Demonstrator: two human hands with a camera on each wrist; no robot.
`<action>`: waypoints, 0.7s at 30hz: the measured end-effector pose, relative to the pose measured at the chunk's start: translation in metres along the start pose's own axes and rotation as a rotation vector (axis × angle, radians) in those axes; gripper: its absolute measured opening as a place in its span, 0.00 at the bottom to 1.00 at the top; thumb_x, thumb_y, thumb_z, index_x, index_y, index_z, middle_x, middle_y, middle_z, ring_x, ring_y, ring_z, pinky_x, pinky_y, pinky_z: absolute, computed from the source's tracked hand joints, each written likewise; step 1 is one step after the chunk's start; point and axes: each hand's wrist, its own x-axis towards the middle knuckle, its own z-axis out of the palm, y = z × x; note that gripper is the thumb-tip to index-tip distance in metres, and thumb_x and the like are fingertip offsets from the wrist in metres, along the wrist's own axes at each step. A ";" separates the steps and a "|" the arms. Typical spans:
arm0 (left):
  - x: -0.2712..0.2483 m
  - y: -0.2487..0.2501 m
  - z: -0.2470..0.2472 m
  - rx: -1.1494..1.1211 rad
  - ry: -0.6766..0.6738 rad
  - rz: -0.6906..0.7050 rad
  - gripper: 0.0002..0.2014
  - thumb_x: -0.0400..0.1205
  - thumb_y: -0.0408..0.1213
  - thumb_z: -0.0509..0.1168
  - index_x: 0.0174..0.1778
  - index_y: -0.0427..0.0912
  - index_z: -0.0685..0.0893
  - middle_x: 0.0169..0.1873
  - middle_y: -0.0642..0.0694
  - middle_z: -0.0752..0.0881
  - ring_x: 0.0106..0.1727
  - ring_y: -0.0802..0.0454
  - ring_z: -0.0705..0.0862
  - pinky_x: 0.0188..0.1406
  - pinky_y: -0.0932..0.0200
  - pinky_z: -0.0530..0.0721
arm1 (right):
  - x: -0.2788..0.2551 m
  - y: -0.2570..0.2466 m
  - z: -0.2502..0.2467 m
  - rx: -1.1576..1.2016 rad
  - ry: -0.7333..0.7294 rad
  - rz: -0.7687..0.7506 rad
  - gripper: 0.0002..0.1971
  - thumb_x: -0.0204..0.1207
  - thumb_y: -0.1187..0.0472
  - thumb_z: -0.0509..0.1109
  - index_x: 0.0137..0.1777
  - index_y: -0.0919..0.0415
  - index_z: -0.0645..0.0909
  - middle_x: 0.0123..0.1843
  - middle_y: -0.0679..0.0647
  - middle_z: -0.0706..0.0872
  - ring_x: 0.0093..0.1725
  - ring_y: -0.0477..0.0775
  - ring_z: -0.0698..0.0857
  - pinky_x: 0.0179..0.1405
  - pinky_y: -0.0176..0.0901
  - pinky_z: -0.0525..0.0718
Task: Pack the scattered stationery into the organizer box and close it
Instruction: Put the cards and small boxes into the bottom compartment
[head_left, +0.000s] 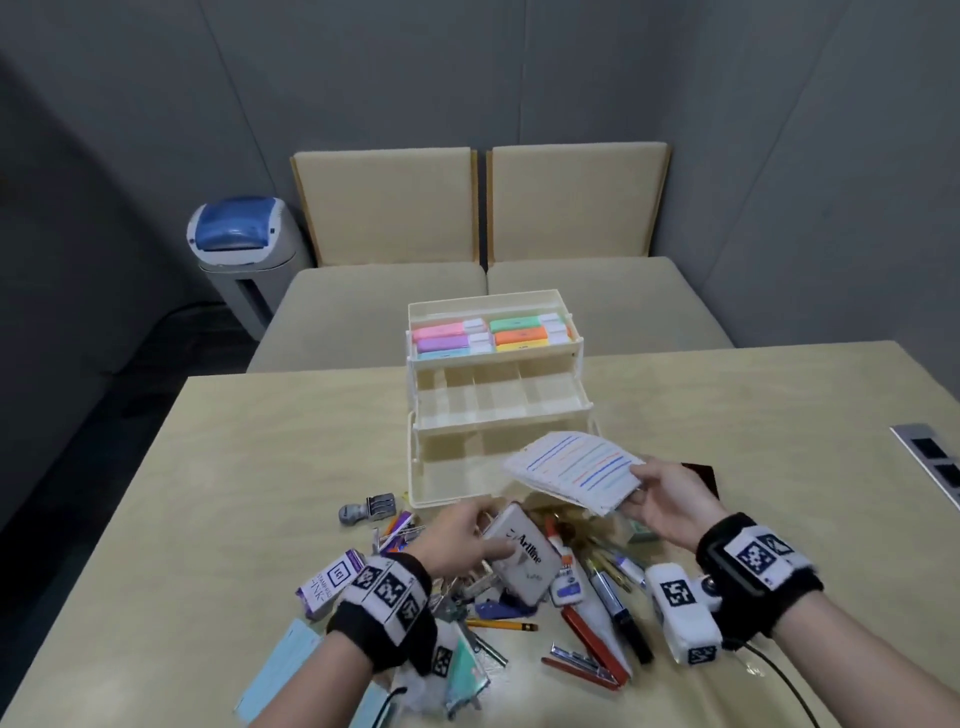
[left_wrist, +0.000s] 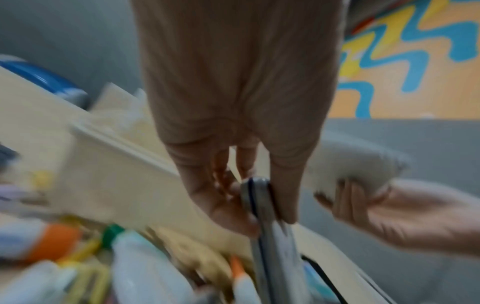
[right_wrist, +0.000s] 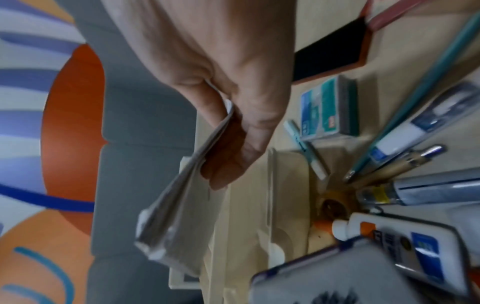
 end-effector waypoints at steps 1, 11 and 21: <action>-0.009 -0.006 -0.012 -0.039 0.025 -0.001 0.16 0.77 0.38 0.72 0.58 0.39 0.78 0.49 0.41 0.85 0.38 0.52 0.85 0.31 0.63 0.85 | 0.006 -0.001 0.011 -0.053 -0.016 0.020 0.14 0.84 0.72 0.49 0.63 0.73 0.73 0.47 0.69 0.86 0.33 0.56 0.87 0.39 0.53 0.89; -0.047 -0.044 -0.088 -0.397 0.487 -0.047 0.10 0.79 0.33 0.70 0.53 0.33 0.80 0.43 0.39 0.84 0.32 0.56 0.88 0.30 0.62 0.86 | 0.067 -0.009 0.085 -0.300 -0.014 0.082 0.09 0.82 0.75 0.58 0.60 0.74 0.73 0.56 0.71 0.82 0.47 0.65 0.85 0.35 0.54 0.88; -0.036 -0.050 -0.088 -0.513 0.616 -0.067 0.11 0.80 0.31 0.68 0.58 0.34 0.79 0.51 0.32 0.84 0.35 0.56 0.90 0.30 0.64 0.87 | 0.110 0.010 0.087 -0.551 0.164 0.093 0.13 0.76 0.79 0.62 0.60 0.79 0.76 0.57 0.71 0.83 0.59 0.70 0.85 0.57 0.55 0.84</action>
